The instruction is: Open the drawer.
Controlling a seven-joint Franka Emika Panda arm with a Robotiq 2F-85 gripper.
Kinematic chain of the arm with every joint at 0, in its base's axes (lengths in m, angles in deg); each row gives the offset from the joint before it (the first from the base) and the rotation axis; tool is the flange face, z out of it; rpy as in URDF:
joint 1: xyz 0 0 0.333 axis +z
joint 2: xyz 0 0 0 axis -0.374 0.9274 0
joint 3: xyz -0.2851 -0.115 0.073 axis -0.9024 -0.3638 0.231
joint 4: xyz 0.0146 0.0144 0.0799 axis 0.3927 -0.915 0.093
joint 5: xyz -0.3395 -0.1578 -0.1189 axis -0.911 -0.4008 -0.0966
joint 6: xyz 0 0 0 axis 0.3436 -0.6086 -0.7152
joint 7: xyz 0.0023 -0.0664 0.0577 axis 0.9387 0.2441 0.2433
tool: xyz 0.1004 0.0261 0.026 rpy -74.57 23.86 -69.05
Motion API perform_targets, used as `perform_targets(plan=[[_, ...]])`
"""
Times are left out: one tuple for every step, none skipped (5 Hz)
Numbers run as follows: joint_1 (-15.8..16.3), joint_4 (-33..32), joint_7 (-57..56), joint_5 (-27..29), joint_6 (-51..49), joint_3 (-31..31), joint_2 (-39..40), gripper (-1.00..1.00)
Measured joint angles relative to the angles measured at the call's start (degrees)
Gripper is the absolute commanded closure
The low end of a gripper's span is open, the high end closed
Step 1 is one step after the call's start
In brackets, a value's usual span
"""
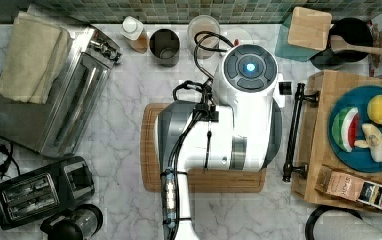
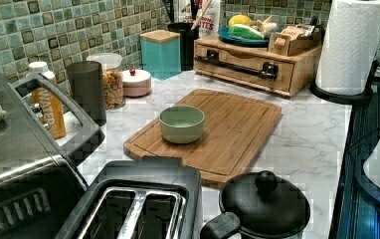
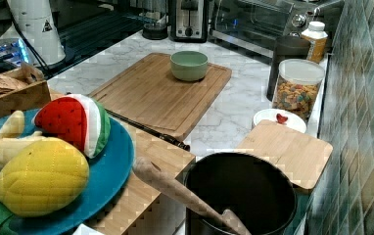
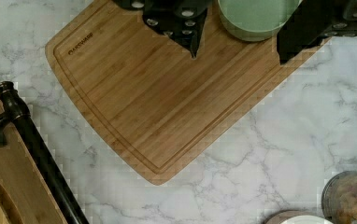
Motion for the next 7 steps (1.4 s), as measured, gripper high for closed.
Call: perform_targets(plan=[[-0.11, -0.17, 0.0, -0.16, 0.83, -0.02, 0.15, -1.0], [0.01, -0.22, 0.0, -0.11, 0.94, -0.21, 0.42, -1.0], [0.01, -0.5, 0.0, -0.11, 0.94, -0.03, 0.61, -1.0], [-0.17, -1.18, 0.0, -0.11, 0.94, 0.4, 0.79, -1.0], [-0.26, -1.29, -2.02, -1.57, 0.28, 0.19, 1.89, -1.0], [-0.51, -1.12, -10.81, -2.05, 0.28, -0.36, 4.07, -1.0], [-1.7, -1.79, -21.13, -3.04, 4.22, -0.45, 6.07, -1.0]])
